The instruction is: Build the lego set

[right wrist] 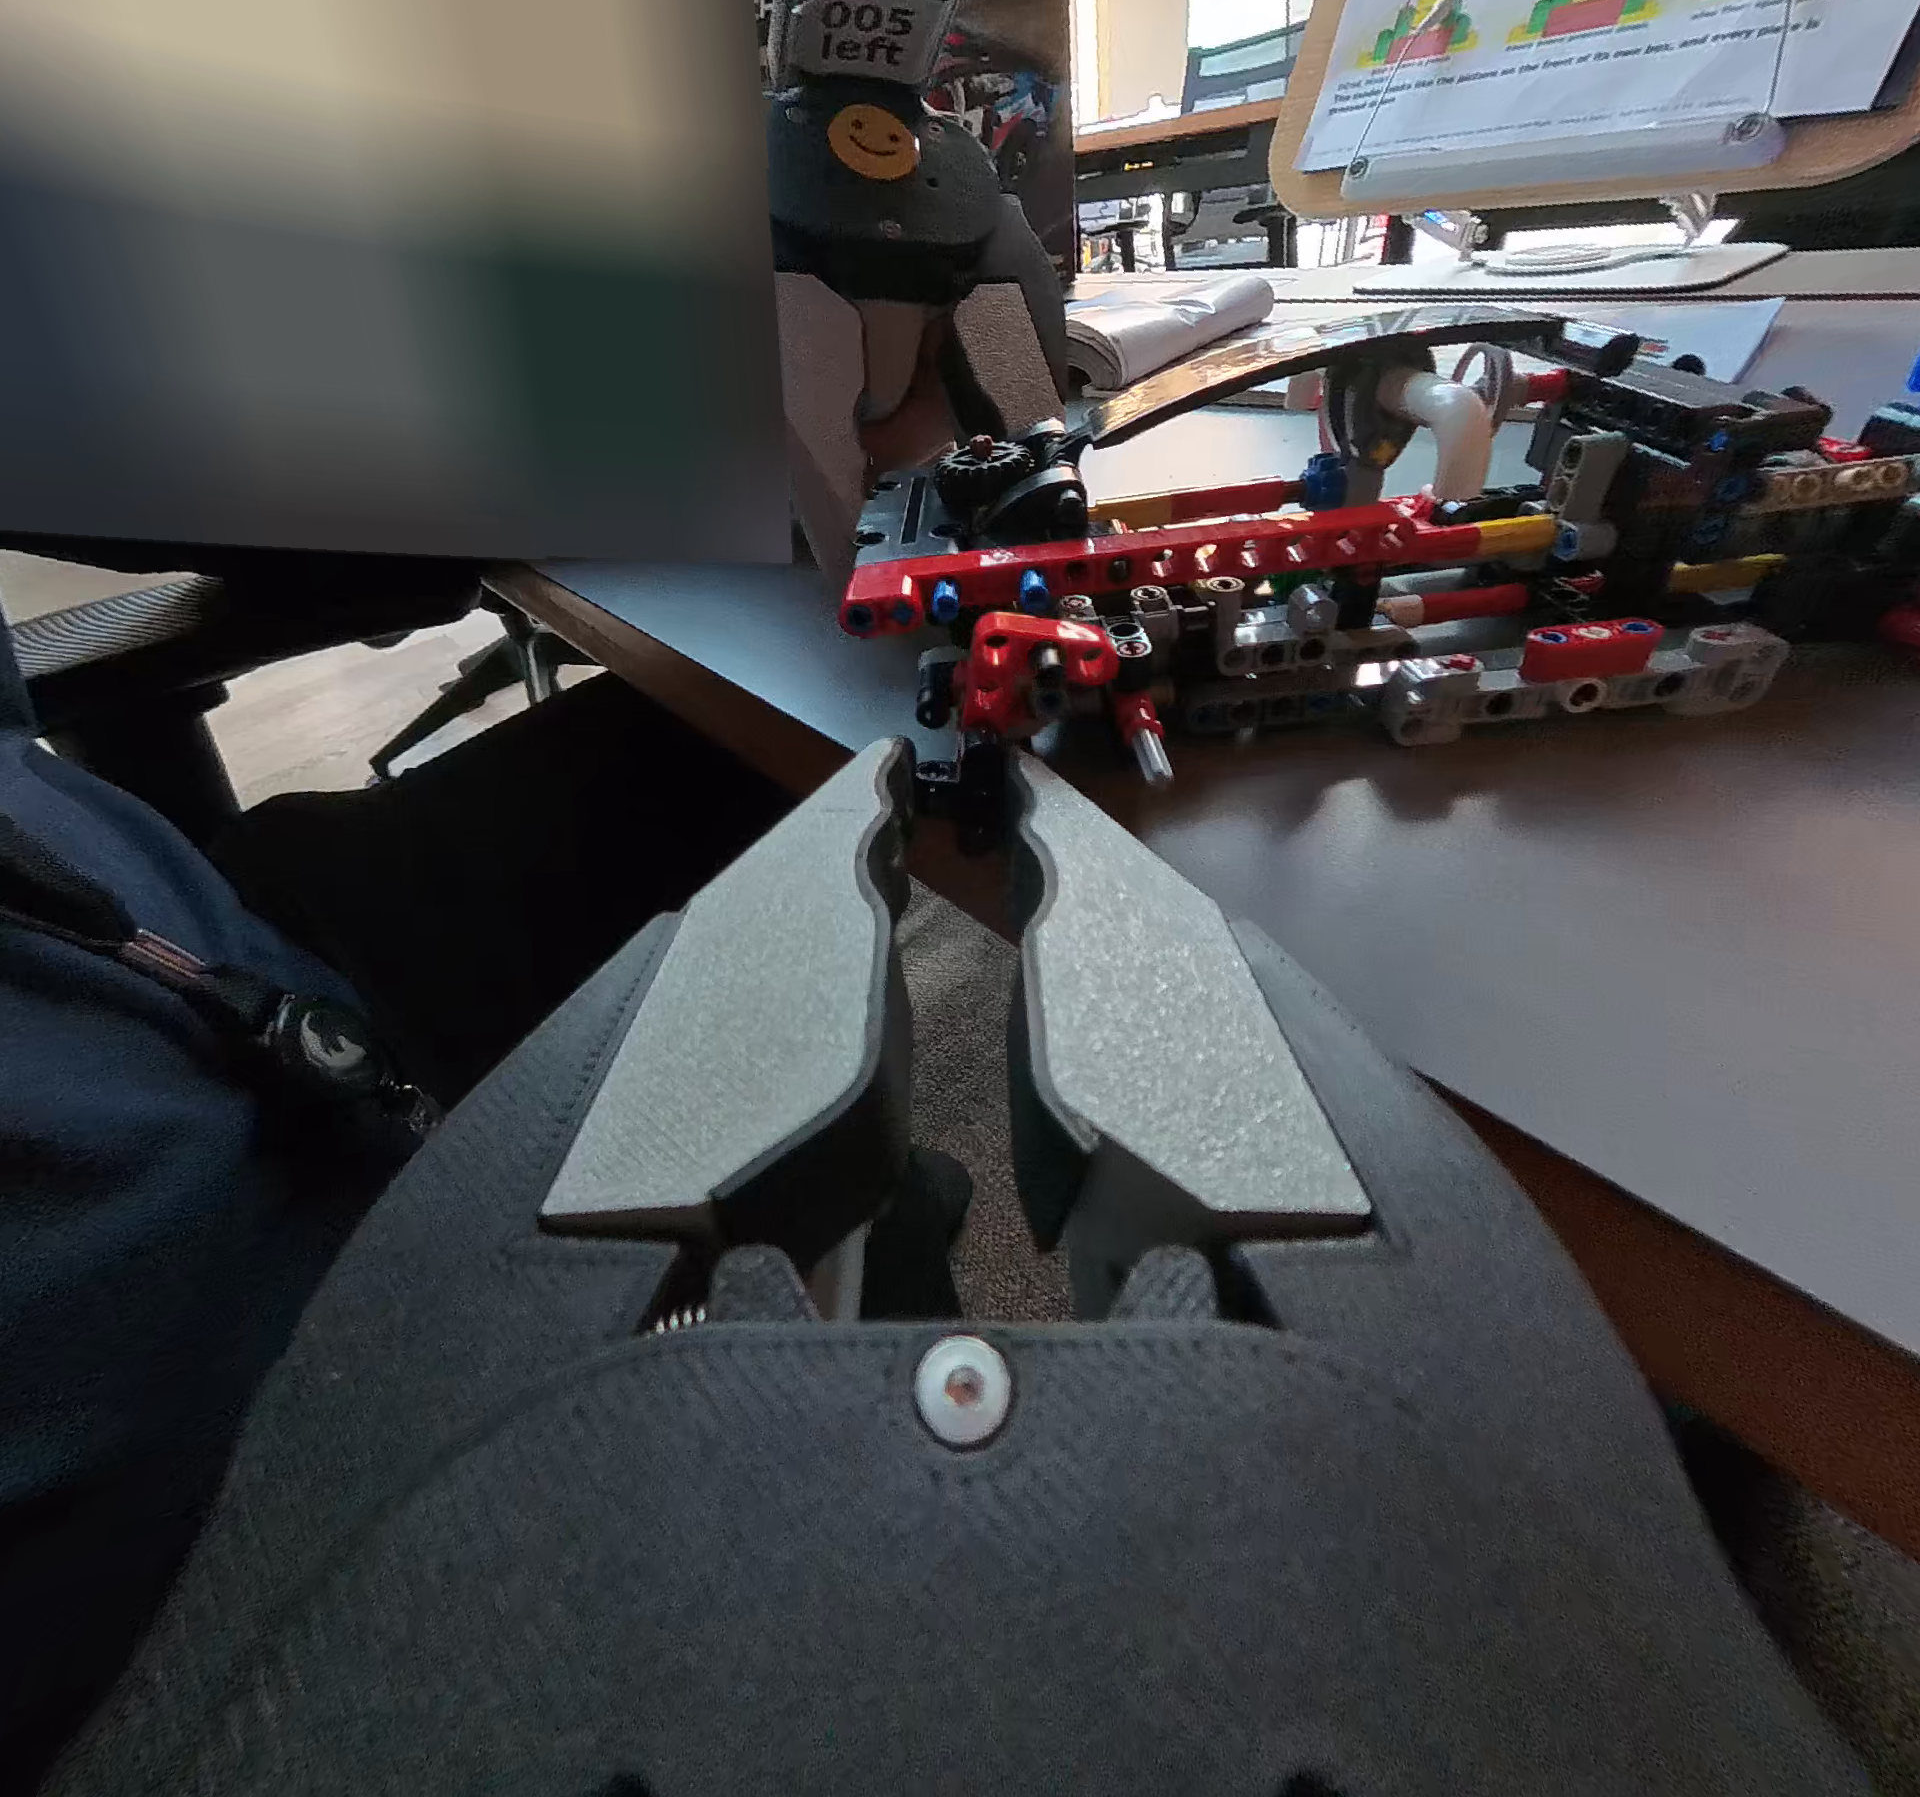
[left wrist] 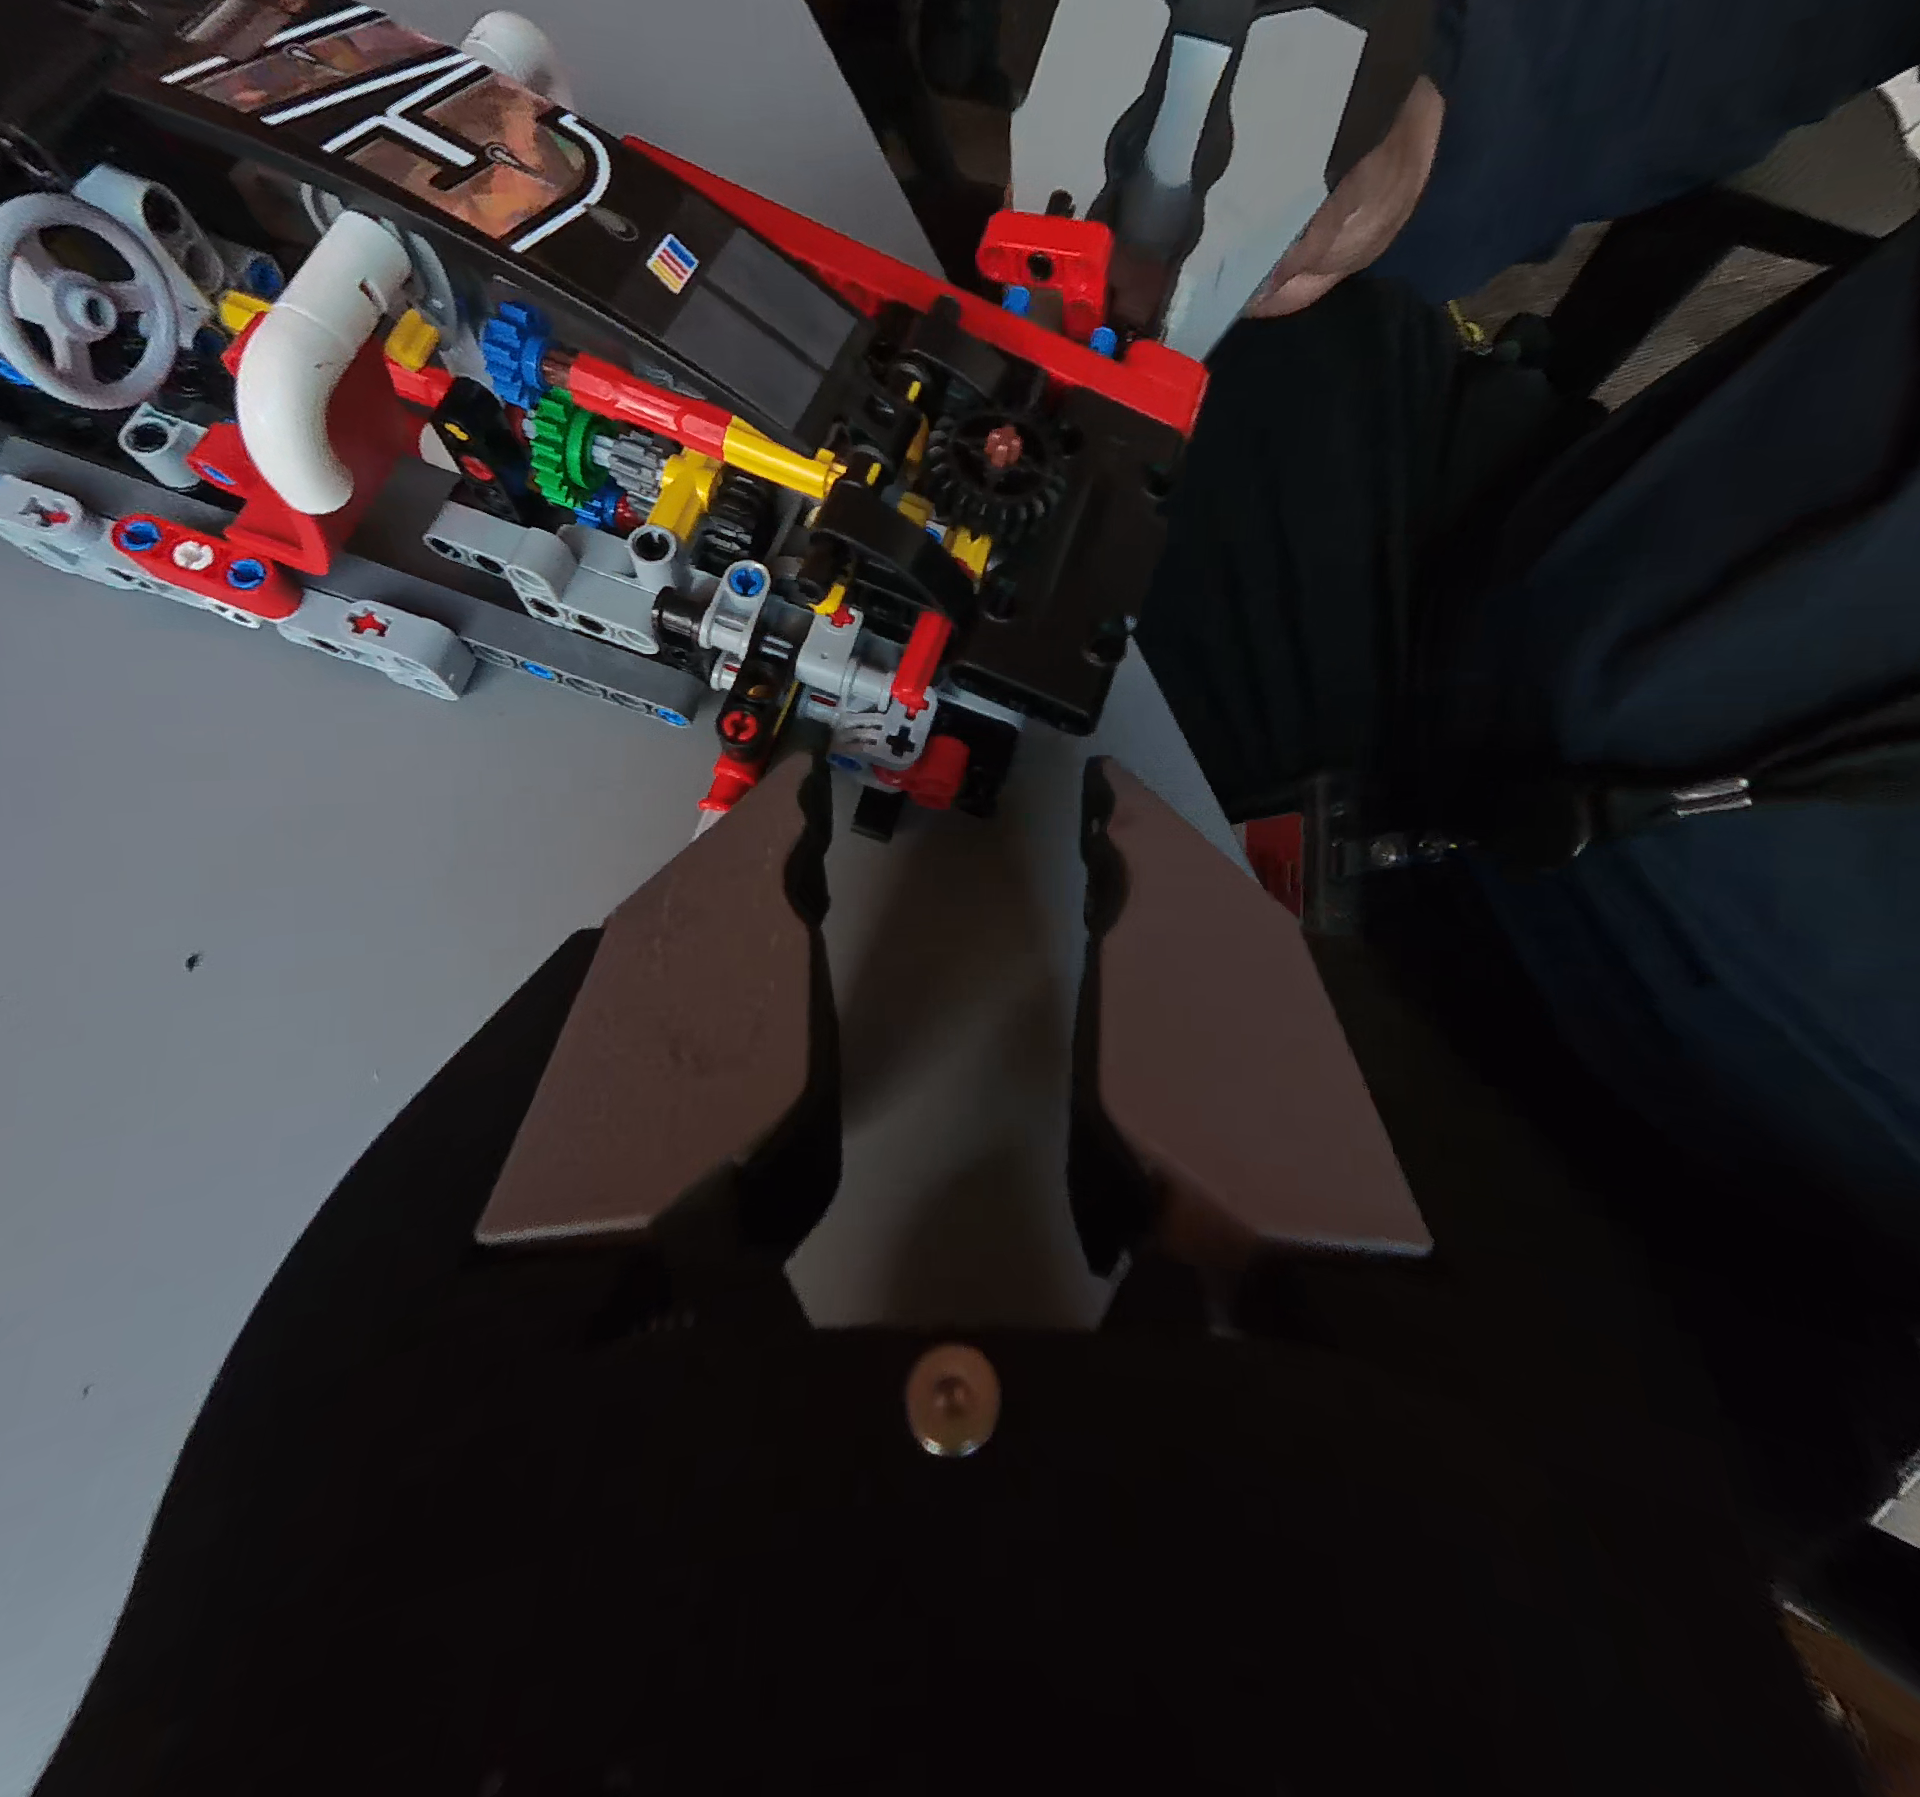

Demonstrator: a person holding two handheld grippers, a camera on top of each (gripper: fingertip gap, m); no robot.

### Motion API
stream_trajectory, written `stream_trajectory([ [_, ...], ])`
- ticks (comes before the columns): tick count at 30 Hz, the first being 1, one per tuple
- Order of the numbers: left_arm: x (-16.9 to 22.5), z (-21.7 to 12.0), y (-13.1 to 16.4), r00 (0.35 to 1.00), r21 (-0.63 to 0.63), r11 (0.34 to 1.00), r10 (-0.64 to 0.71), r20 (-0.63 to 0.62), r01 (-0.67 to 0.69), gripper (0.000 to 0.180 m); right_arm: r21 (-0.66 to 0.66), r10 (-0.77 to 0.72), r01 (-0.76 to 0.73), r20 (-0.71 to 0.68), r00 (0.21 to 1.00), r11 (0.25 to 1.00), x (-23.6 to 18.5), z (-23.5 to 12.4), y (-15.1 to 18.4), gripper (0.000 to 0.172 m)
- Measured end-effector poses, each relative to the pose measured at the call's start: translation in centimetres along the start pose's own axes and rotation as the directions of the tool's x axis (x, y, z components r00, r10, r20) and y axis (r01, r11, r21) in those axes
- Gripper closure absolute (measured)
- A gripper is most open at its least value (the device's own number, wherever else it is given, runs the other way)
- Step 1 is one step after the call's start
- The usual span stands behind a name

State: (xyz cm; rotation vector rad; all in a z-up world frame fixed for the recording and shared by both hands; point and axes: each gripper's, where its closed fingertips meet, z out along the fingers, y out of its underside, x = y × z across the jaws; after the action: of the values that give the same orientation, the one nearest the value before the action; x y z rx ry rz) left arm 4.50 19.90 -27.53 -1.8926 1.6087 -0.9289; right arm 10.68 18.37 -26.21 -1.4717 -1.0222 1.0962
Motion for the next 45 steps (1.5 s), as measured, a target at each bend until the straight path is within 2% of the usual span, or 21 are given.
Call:
stream_trajectory([
  [6, -0.4, -0.9, 0.4, 0.999, -0.009, 1.000, -0.011, 0.035, 0.011, 0.135, -0.022, -0.037, 0.037, -0.011, 0.999, 0.999, 0.4, -0.3, 0.2, 0.159],
  [10, 0.1, -0.7, -0.2, 1.000, 0.018, 1.000, -0.009, 0.010, 0.009, 0.128, -0.062, -0.082, 0.083, 0.011, 0.997, 0.995, -0.3, 0.2, 0.7, 0.159],
  [18, 0.0, -0.3, 0.4, 0.999, -0.023, 1.000, 0.021, 0.040, -0.020, 0.134, -0.001, 0.050, -0.050, 0.031, 0.998, 0.999, 0.3, -0.9, -0.8, 0.159],
  [22, -0.3, -0.4, 0.1, 0.998, -0.005, 1.000, 0.029, 0.056, -0.028, 0.138, -0.043, 0.013, -0.014, -0.020, 1.000, 0.999, 0.8, -0.9, -0.2, 0.159],
  [25, -0.6, -0.6, 0.4, 0.995, -0.037, 0.998, 0.056, 0.081, -0.053, 0.139, -0.057, 0.012, -0.013, -0.031, 0.999, 0.998, 1.0, -0.8, 0.0, 0.159],
  [28, -0.9, -1.8, 0.3, 0.988, -0.045, 0.995, 0.098, 0.124, -0.093, 0.137, -0.060, 0.039, -0.040, -0.019, 0.999, 0.997, 1.1, -0.9, 0.1, 0.159],
  [31, -1.4, -2.6, -0.7, 0.986, 0.026, 0.997, 0.069, 0.152, -0.074, 0.125, -0.063, 0.051, -0.052, -0.008, 0.999, 0.997, 1.1, -0.8, 0.3, 0.159],
  [34, -1.9, -1.9, -0.7, 0.984, 0.015, 0.998, 0.061, 0.168, -0.065, 0.109, -0.058, 0.042, -0.043, -0.010, 0.999, 0.997, 1.1, -0.7, 0.3, 0.159],
  [37, -1.7, -0.7, -0.6, 0.984, -0.014, 0.996, 0.086, 0.157, -0.085, 0.106, -0.049, 0.033, -0.034, -0.018, 0.999, 0.998, 1.3, -0.8, 0.2, 0.159],
  [42, -2.0, 0.9, -0.5, 0.976, -0.066, 0.988, 0.148, 0.157, -0.139, 0.105, -0.044, -0.036, 0.036, -0.006, 0.999, 0.998, 1.0, -0.8, 0.3, 0.159],
  [45, -1.8, 1.4, -0.8, 0.982, -0.052, 0.989, 0.145, 0.121, -0.140, 0.117, -0.039, -0.091, 0.091, 0.000, 0.996, 0.995, 0.8, -0.9, 0.5, 0.159],
])
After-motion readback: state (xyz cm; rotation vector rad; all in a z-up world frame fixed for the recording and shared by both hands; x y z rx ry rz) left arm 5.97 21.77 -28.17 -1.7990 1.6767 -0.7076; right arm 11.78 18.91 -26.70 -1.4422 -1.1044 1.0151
